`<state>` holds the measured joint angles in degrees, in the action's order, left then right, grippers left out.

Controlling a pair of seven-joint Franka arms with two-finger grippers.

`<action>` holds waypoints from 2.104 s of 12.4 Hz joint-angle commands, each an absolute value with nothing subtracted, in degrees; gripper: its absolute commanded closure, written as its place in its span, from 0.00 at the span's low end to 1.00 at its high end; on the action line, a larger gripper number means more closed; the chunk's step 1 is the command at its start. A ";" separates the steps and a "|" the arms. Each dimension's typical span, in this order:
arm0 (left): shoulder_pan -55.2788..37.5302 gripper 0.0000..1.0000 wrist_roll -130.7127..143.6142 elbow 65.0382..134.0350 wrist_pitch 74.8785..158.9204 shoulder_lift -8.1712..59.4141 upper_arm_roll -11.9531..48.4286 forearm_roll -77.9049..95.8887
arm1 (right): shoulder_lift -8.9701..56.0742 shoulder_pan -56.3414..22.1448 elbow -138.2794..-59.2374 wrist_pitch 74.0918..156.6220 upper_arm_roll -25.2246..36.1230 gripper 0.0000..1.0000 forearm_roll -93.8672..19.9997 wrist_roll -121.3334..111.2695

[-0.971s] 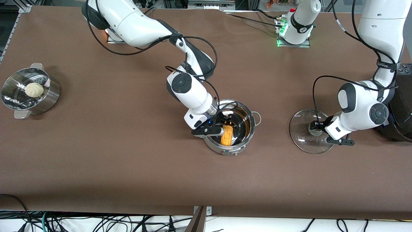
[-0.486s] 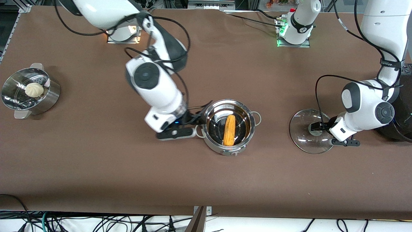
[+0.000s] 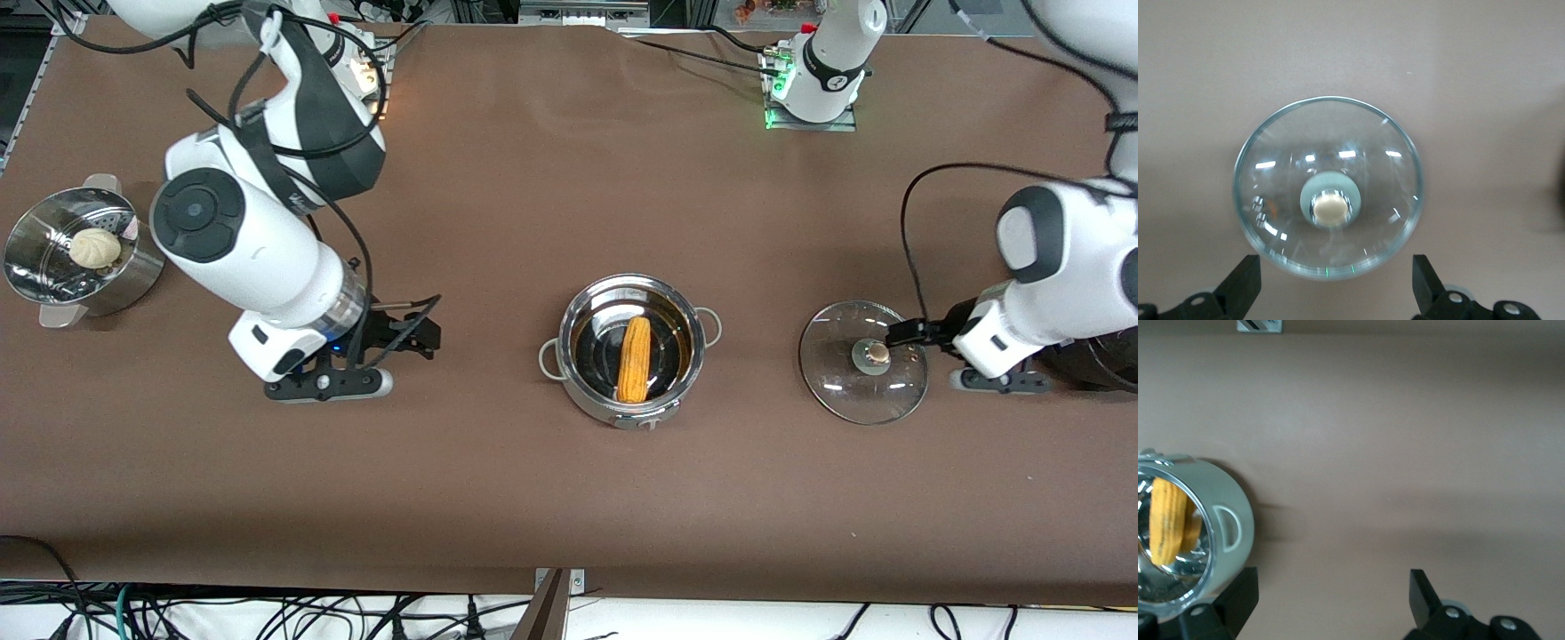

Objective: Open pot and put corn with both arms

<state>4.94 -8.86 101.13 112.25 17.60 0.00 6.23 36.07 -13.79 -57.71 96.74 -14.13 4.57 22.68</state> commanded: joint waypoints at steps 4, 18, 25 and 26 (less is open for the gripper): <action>4.57 0.00 -2.56 90.74 91.79 7.65 1.23 2.29 | 31.73 -13.01 -59.33 89.04 -8.02 0.00 6.86 22.50; 5.01 0.00 0.60 79.28 84.64 8.00 1.05 2.02 | 5.01 1.76 -92.10 96.42 -3.16 0.00 1.32 9.13; 4.66 0.00 2.99 79.28 84.81 8.09 1.23 0.53 | -1.23 2.29 -96.33 95.54 -3.16 0.00 1.76 9.58; 4.75 0.00 2.81 79.28 84.81 8.09 1.23 0.53 | -0.80 2.29 -96.50 96.23 -3.08 0.00 2.02 9.49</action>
